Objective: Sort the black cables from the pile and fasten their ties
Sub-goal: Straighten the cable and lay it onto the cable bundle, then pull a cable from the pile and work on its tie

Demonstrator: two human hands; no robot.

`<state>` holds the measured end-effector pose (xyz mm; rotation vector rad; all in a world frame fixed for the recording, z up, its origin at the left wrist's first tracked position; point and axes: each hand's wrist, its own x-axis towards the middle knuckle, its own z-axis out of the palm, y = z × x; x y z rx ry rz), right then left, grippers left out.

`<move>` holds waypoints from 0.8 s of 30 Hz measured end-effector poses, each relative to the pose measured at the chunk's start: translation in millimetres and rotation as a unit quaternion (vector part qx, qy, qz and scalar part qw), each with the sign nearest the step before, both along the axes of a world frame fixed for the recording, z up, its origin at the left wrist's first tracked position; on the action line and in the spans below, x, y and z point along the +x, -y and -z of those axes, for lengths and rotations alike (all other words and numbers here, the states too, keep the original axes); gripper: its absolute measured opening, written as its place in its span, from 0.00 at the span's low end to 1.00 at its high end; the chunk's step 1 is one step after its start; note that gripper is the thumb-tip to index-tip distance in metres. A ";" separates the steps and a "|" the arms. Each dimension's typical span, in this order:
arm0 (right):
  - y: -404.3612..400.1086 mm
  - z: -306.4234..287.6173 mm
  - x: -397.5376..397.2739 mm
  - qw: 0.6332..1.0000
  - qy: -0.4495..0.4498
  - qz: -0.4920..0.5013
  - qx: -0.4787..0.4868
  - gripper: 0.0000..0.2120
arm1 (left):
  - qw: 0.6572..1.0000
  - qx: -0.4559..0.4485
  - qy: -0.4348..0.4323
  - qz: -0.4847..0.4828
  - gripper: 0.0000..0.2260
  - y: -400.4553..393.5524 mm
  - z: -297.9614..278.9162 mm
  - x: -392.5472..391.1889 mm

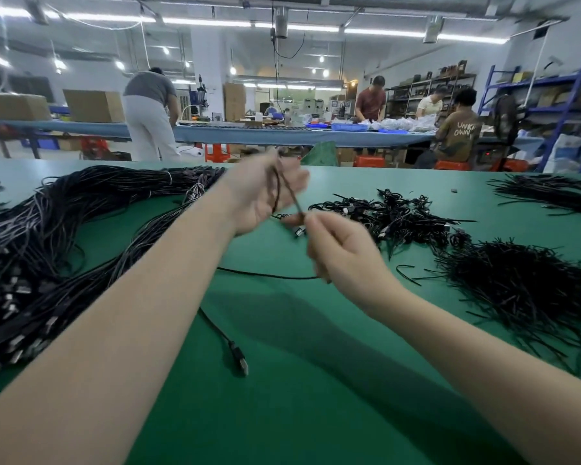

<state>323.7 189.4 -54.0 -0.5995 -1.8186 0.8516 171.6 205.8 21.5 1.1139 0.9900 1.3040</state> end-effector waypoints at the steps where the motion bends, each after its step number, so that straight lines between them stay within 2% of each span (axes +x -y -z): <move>1: 2.9 6.2 -2.3 0.999 0.032 -0.041 -0.013 0.13 | 0.995 0.032 0.092 -0.001 0.18 3.6 -10.7 -6.7; 2: 2.9 13.6 -2.1 0.995 0.071 -0.061 -0.024 0.13 | 0.988 0.058 0.142 0.021 0.19 10.6 -19.6 -14.2; 3: 1.2 20.1 -0.1 0.992 0.109 -0.049 -0.028 0.13 | 0.984 0.076 0.152 0.058 0.19 19.8 -26.8 -21.5; 5: -5.7 25.1 8.2 0.986 0.159 0.026 -0.038 0.14 | 0.984 0.069 0.077 0.145 0.20 36.7 -34.5 -33.1; 7: -15.1 21.2 17.3 0.982 0.152 0.104 -0.043 0.17 | 0.963 0.026 -0.079 0.256 0.19 44.6 -33.3 -34.5; 8: -18.7 16.5 21.5 0.982 0.126 0.135 -0.037 0.20 | 0.938 -0.007 -0.178 0.299 0.19 44.4 -28.9 -29.0; 10: -21.7 4.2 25.3 0.981 0.048 0.186 0.001 0.21 | 0.870 -0.087 -0.376 0.307 0.20 34.4 -15.7 -11.8; 11: -19.6 -1.9 23.8 0.980 0.018 0.196 0.029 0.20 | 0.849 -0.117 -0.430 0.284 0.21 28.5 -9.2 -1.5; 12: -15.4 -7.3 19.3 0.978 0.005 0.198 0.059 0.18 | 0.856 -0.122 -0.432 0.258 0.21 24.0 -3.2 8.1; 13: -10.5 -10.9 13.3 0.978 0.007 0.188 0.087 0.16 | 0.892 -0.105 -0.380 0.220 0.19 18.2 0.4 14.2; 15: -1.2 -10.2 1.1 0.988 0.017 0.123 0.091 0.11 | 0.974 -0.049 -0.181 0.124 0.16 12.4 -1.3 12.0; 16: 2.8 -7.9 -3.6 0.995 0.019 0.080 0.064 0.11 | 0.990 -0.021 -0.099 0.094 0.16 12.4 -5.6 4.9; 17: 4.9 -4.8 -5.9 0.998 0.024 0.047 0.035 0.12 | 0.994 0.003 -0.060 0.093 0.16 13.3 -11.3 -3.7; 19: 6.8 1.0 -5.7 0.999 0.037 0.020 -0.004 0.13 | 0.986 0.026 -0.103 0.129 0.17 19.1 -20.3 -20.0; 21: 7.1 1.6 -1.9 0.998 0.010 -0.002 -0.063 0.13 | 0.972 0.021 -0.203 0.118 0.17 23.0 -23.2 -32.0; 22: 6.4 0.6 0.1 0.994 -0.011 -0.024 -0.104 0.13 | 0.971 0.017 -0.219 0.097 0.17 23.1 -23.1 -36.3; 24: 5.9 -2.2 2.6 0.988 -0.016 -0.065 -0.141 0.14 | 0.985 0.021 -0.164 0.052 0.17 21.1 -21.4 -40.1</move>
